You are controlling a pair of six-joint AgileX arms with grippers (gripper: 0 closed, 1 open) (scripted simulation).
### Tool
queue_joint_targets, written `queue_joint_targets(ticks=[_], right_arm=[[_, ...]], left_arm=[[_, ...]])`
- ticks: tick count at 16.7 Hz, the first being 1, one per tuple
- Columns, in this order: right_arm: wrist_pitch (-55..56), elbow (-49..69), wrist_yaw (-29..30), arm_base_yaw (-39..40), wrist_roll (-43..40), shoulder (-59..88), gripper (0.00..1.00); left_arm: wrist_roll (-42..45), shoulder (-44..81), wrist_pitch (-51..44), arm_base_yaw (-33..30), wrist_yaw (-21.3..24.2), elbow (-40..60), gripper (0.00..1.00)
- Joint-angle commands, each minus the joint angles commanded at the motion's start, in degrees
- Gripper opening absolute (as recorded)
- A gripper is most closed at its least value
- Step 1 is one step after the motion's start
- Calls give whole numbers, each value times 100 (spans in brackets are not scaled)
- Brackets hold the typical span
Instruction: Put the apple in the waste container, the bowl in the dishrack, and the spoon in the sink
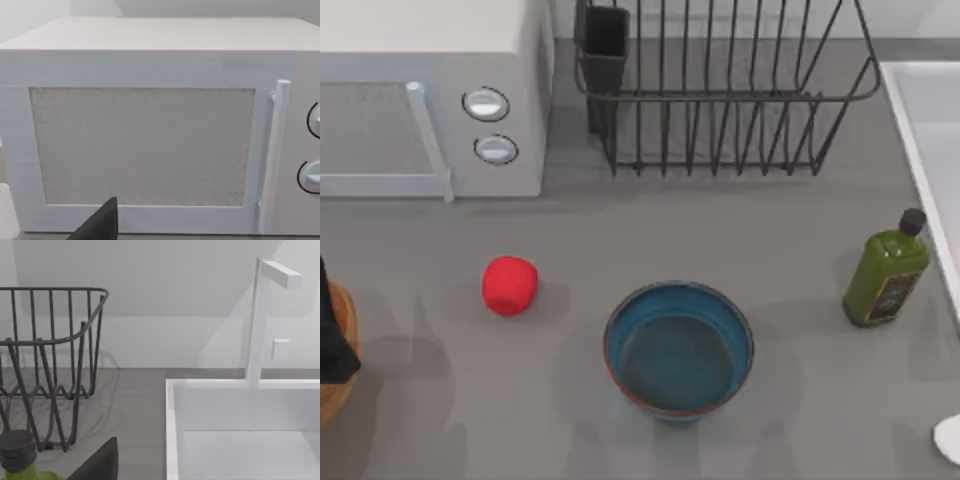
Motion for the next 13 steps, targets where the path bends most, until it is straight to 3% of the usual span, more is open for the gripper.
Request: queue_joint_targets(ticks=[6,13], right_arm=[[0,0,0,0,0,0,100],[0,0,0,0,0,0,100]], left_arm=[[-37,500,-310,-159,7,395,100],[-295,3058,-1784,-860,30,2328,100]])
